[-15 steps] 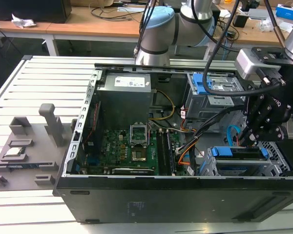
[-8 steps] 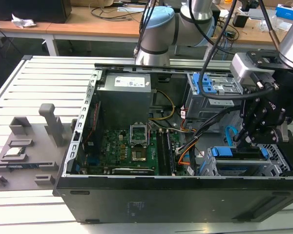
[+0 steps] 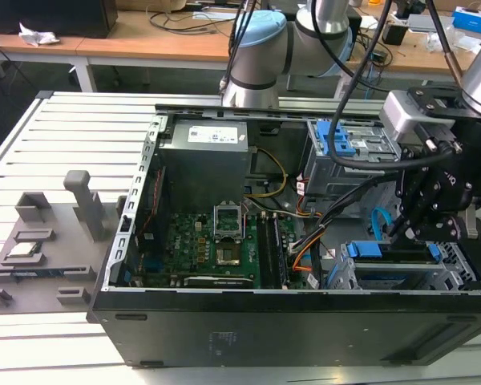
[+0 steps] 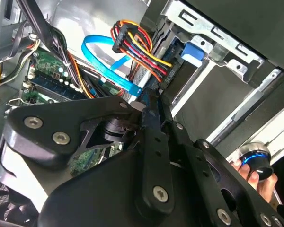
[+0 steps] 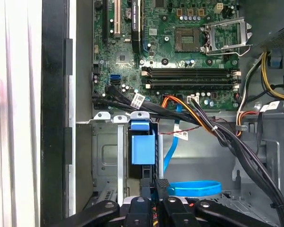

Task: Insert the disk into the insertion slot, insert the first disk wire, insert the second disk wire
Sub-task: 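Insert the second disk wire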

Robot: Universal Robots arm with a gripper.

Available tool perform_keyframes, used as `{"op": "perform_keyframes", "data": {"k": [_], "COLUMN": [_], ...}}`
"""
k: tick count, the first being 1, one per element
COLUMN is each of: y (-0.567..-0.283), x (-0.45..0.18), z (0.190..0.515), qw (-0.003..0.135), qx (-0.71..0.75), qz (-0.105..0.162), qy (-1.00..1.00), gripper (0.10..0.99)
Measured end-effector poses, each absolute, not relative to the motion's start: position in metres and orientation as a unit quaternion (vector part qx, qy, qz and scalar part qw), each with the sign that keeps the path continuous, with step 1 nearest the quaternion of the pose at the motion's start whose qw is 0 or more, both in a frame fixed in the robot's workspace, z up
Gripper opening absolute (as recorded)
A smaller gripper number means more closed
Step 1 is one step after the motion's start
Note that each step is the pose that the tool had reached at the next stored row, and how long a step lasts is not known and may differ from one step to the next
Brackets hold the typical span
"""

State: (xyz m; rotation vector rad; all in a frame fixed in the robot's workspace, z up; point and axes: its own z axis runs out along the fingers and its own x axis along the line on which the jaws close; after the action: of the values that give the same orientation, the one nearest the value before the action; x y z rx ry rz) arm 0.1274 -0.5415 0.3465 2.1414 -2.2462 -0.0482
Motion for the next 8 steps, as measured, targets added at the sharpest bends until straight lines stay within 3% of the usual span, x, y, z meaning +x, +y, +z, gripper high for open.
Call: {"op": "perform_keyframes", "data": {"k": [2, 3, 6, 8], "y": [-0.542, -0.541, -0.537, -0.536], "x": [0.13, 0.13, 0.13, 0.13], "z": [0.338, 0.351, 0.37, 0.381], "qw": [0.018, 0.018, 0.018, 0.018], "qx": [0.692, 0.692, 0.692, 0.692], "qz": [-0.016, -0.017, -0.017, -0.017], "qy": [-0.721, -0.721, -0.721, -0.721], "gripper": [0.161, 0.239, 0.239, 0.157]}}
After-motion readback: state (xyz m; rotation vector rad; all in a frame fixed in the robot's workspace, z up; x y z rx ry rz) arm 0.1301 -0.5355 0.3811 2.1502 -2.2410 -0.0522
